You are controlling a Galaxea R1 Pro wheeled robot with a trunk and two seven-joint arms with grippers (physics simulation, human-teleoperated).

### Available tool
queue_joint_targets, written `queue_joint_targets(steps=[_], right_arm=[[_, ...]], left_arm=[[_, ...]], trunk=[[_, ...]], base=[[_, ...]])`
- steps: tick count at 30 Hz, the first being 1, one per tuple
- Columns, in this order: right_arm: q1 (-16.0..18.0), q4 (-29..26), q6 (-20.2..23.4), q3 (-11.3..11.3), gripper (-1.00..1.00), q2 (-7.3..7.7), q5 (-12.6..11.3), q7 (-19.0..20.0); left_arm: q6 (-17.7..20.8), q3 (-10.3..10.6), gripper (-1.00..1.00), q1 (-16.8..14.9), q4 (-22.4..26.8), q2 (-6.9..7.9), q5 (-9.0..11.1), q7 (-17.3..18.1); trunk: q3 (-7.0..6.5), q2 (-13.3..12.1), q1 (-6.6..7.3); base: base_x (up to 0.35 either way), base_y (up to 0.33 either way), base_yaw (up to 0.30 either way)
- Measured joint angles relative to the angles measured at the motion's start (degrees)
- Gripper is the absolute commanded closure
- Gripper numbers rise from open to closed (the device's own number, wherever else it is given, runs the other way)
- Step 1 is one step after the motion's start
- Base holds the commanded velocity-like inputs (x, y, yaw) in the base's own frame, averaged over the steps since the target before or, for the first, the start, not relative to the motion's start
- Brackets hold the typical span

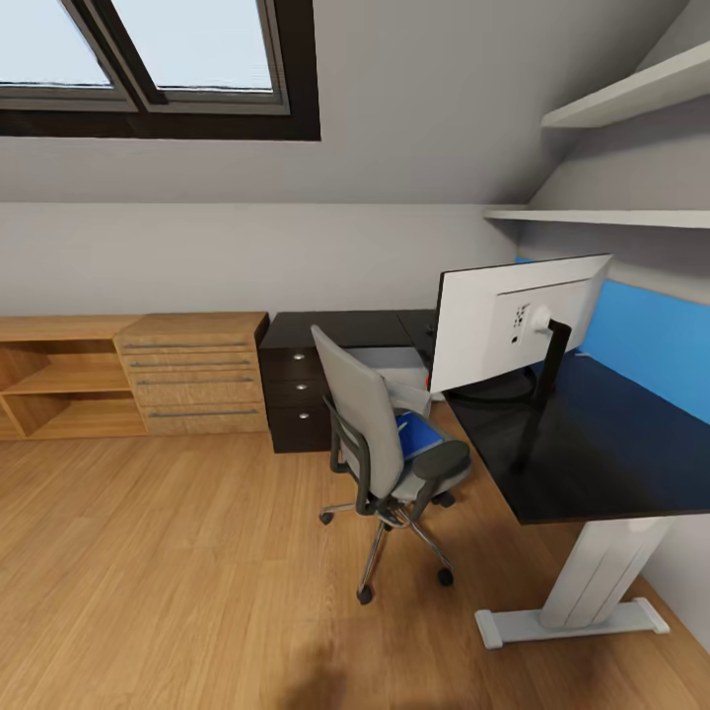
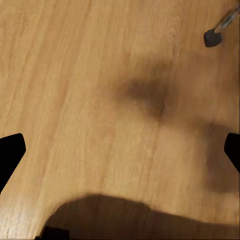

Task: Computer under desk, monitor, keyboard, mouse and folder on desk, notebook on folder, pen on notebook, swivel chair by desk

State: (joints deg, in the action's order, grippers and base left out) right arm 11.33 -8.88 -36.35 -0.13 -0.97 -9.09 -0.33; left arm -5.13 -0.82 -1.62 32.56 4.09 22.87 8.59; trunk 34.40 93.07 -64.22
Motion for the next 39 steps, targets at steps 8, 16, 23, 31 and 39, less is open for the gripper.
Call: queue_joint_targets(steps=[8,16,23,31,39], right_arm=[[6.88,-5.96,5.41,-0.09,-1.0,-0.06,-0.26,-3.72],[16.13,-3.08,11.33,-0.21,-1.0,0.02,-0.44,-5.6],[17.22,2.48,11.32,-0.68,-1.0,-0.1,-0.56,-5.71],[17.28,1.93,10.24,-2.88,-1.0,-0.12,-3.29,-5.71],[17.29,2.6,9.6,-3.81,-1.0,-0.63,-4.83,-5.48]], left_arm=[[29.26,0.04,-1.0,-8.22,17.86,-6.3,-5.96,-15.85],[33.6,-0.39,-1.0,-15.95,17.43,-8.23,-6.28,-17.2],[28.69,-0.63,-1.0,-16.69,17.39,-6.23,-6.56,-17.19],[27.61,-0.6,-1.0,-16.73,17.71,-4.16,-6.06,-16.71],[27.36,-0.73,-1.0,-16.73,18.0,-3.82,-5.97,-16.58]], trunk=[[1.42,3.2,-1.76],[2.88,6.41,-3.51],[4.14,9.22,-5.05],[5.57,12.43,-6.81],[7.01,15.64,-8.57]], base=[[0.0,0.0,0.0],[0.0,0.0,0.0],[0.0,0.0,0.0],[0.0,0.0,0.0],[0.0,0.0,0.0]])
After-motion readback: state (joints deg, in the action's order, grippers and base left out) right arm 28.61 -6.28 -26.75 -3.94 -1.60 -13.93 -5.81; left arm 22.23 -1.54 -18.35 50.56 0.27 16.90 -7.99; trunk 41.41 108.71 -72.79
